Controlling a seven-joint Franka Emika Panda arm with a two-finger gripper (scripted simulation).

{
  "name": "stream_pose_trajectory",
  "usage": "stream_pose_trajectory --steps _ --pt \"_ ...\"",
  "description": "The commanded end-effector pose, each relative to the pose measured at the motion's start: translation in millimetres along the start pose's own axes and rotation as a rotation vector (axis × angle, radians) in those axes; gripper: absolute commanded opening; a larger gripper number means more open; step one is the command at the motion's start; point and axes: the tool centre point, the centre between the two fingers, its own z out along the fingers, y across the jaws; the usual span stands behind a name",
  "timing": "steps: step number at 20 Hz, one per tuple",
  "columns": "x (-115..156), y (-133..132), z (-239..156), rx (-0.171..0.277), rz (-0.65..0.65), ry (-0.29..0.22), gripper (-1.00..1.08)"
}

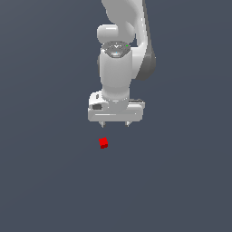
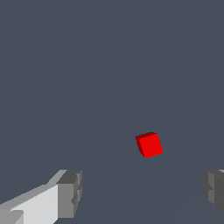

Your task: Pick up the red cube and move it to a goal position.

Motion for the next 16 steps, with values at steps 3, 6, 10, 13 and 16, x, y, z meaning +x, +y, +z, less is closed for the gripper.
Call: stream_pose_trajectory --steps 3,6,10,13,16 --pt "-0.2 0.3 1.2 0.000 -0.002 -0.001 1.00" --pt "-1.3 2.5 7.5 0.001 -0.012 -0.003 1.00" --pt "-4.1 7.9 24.4 0.004 -0.038 -0.011 1.00" --pt "-7.3 14.2 43.7 0.008 -0.069 -0.020 1.00" --pt "-11.2 22.2 68.4 0.012 -0.107 -0.032 1.00"
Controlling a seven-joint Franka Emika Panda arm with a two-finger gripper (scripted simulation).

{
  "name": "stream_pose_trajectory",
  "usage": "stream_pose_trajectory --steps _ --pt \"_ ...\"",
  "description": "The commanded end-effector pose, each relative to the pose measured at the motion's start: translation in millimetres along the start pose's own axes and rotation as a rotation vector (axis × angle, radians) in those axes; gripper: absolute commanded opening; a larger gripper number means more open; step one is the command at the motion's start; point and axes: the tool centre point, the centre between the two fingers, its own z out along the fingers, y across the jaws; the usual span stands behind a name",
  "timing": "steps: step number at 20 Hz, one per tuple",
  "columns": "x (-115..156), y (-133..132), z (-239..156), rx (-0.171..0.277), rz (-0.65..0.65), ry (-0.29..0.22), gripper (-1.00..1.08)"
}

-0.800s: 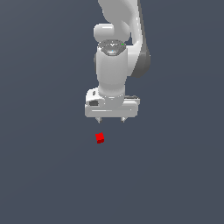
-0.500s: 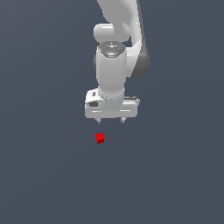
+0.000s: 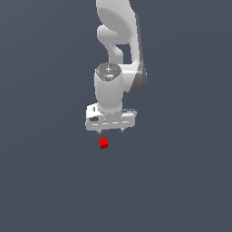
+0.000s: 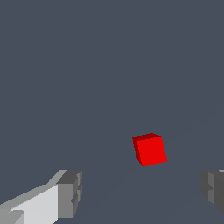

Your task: Pick up the red cube and move it to a goal position.

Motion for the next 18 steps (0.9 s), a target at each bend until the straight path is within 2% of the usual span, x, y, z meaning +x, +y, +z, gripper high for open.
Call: stream_pose_trajectory --steps 1,10,18 --pt "-3.9 7.1 22.1 0.004 -0.034 -0.011 1.00" --pt "-14.5 32.0 98.3 0.017 -0.153 -0.047 1.00" --pt "-17.2 41.4 125.8 0.020 -0.197 -0.060 1.00"
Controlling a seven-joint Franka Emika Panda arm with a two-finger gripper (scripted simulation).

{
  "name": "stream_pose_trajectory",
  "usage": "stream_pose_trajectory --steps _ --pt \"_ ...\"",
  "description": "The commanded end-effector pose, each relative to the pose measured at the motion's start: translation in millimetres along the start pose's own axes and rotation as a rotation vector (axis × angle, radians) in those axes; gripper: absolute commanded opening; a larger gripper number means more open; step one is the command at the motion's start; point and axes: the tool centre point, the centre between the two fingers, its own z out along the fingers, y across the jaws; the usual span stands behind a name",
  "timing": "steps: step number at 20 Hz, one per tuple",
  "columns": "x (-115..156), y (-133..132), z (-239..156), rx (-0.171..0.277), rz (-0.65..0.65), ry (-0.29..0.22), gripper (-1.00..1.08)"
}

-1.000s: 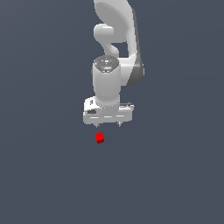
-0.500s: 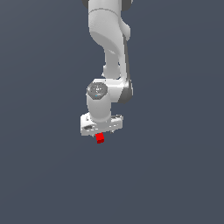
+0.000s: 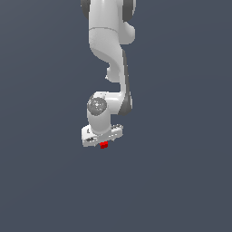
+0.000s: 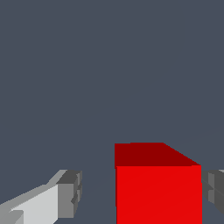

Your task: Pick up the red cube and move it to a goal position.

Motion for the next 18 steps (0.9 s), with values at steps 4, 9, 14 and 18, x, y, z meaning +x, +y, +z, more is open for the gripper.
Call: stream_pose_trajectory --steps 4,9,14,18 --pt "0.2 1.4 3.9 0.000 -0.008 -0.001 -1.00" --pt "0.2 1.4 3.9 0.000 -0.008 -0.001 -1.00" --pt "-0.1 2.1 3.2 0.000 -0.007 -0.001 -1.00" --pt "0.0 5.1 -5.9 0.000 -0.007 -0.001 -1.00"
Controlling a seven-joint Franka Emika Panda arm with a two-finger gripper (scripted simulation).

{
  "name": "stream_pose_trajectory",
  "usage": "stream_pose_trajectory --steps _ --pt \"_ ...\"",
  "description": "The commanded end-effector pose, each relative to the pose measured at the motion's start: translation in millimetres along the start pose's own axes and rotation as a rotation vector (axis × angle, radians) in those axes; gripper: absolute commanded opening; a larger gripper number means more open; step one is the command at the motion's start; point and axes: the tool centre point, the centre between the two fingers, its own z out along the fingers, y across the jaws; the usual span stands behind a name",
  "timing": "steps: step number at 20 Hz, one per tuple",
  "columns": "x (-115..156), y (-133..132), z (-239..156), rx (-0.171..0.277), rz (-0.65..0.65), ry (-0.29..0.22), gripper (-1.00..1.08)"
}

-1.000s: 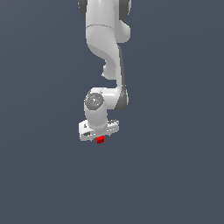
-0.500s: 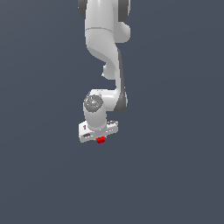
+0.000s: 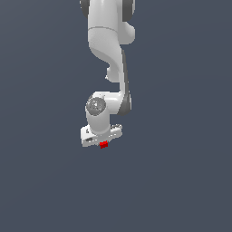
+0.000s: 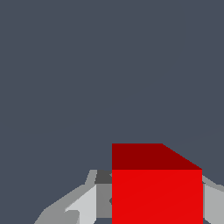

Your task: Pick up the red cube and move it to a goal position.

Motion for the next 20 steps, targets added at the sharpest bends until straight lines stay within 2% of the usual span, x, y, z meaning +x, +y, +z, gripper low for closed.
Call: stream_pose_trajectory --steps 1,12,20 --pt "0.6 3.0 -8.9 -0.001 0.000 0.002 -1.00" --pt "3.3 27.0 -84.0 -0.001 -0.003 0.001 -1.00" --pt "5.1 34.2 -104.3 -0.001 -0.003 0.001 -1.00"
